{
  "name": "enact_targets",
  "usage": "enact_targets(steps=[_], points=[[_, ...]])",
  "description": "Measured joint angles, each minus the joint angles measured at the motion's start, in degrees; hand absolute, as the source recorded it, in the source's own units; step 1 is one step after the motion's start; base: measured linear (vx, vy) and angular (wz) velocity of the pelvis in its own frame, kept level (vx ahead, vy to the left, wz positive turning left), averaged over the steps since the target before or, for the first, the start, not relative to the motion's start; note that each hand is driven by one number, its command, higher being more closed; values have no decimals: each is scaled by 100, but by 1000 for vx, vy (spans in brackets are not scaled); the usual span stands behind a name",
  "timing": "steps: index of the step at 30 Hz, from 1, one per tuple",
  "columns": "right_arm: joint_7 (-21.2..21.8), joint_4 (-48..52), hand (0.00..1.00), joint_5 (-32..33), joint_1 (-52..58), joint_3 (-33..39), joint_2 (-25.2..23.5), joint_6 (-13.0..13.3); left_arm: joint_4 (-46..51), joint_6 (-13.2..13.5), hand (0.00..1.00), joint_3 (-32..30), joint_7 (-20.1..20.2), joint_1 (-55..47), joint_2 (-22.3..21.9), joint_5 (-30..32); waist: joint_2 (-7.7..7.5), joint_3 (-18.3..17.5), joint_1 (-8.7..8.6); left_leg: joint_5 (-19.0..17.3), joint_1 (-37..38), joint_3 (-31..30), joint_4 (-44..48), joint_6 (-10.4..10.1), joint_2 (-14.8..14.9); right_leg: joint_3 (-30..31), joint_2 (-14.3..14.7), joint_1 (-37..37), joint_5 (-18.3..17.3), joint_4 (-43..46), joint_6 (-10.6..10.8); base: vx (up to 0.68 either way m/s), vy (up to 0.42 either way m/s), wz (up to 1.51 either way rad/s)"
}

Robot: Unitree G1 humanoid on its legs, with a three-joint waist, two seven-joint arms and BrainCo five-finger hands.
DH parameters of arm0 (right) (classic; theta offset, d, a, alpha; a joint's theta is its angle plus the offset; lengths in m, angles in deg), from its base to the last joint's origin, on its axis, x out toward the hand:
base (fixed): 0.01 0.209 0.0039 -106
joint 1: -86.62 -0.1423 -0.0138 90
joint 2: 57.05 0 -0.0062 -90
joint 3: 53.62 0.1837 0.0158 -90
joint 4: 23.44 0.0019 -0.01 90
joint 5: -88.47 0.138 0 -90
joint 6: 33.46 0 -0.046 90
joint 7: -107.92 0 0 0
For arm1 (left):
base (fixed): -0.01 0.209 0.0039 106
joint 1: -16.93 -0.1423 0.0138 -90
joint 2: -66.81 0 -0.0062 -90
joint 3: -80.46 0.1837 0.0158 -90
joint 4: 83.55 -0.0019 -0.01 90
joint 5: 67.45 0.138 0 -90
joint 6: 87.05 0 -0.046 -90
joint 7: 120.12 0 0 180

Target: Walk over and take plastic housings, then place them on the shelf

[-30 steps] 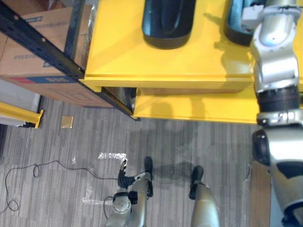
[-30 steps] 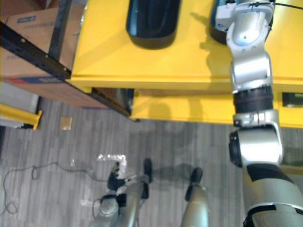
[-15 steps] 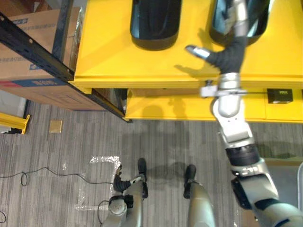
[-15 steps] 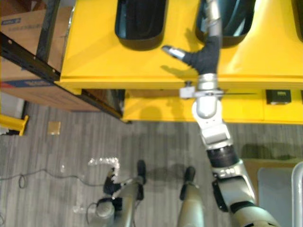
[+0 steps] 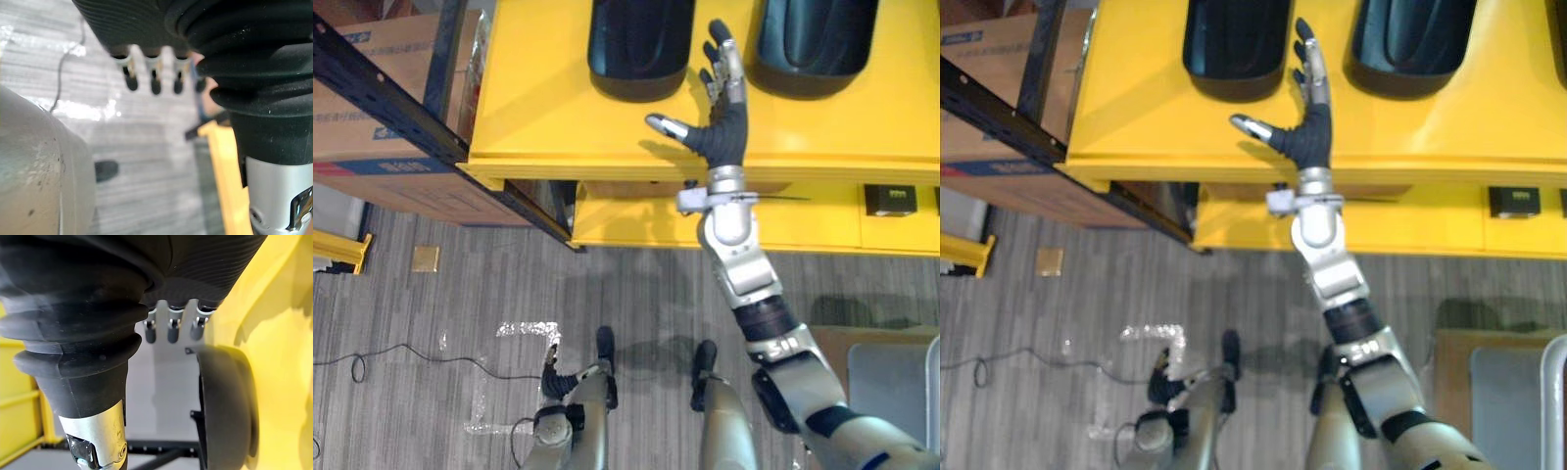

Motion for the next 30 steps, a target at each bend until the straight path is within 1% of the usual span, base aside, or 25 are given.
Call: enact_targets(steps=[4,8,10,12,15,22,24,30], points=[[-281,-74,0,-11,-65,337,-255,-73,57,1,0,-7,-37,-3,-34,-3,0,0,46,0,0,-6,1,-1,6,-25,-16,0,-15,24,-15,0,0,0],[-444,-101,0,-11,-134,633,-370,-135,143,0,0,-8,-43,-7,-85,-6,0,0,77,-1,11,-16,6,-2,19,-65,-25,0,-48,88,-43,0,0,2],[-530,-201,0,-14,-199,807,-455,-218,244,0,0,-9,-47,-13,-147,-19,0,0,81,-1,24,-14,6,-4,29,-80,-27,0,-68,120,-51,0,0,0],[-616,-305,0,-14,-240,855,-460,-237,290,2,0,-5,-48,-12,-197,-35,0,0,81,-2,29,-13,6,-5,33,-87,-28,0,-75,133,-53,0,0,0],[-648,-305,0,-17,-276,1049,-556,-272,292,2,0,2,-50,-14,-230,-38,0,0,82,-2,28,-15,6,-6,34,-104,-36,0,-85,148,-55,20,-5,1],[-717,-358,0,-16,-398,1081,-564,-298,301,2,0,-1,-153,-13,-232,-41,0,0,91,-2,30,-20,10,-6,27,-158,-64,-1,-134,213,-69,17,-5,2],[-719,-480,0,-16,-449,1215,-615,-302,321,2,0,-1,-158,-13,-234,-41,0,0,91,-2,31,-24,12,-7,26,-194,-75,-1,-151,236,-74,26,-14,4],[-728,-572,0,-32,-507,1279,-641,-429,387,1,0,1,-161,-13,-240,-43,0,0,91,-2,31,-25,13,-8,23,-213,-90,-1,-170,262,-75,25,-3,1]])
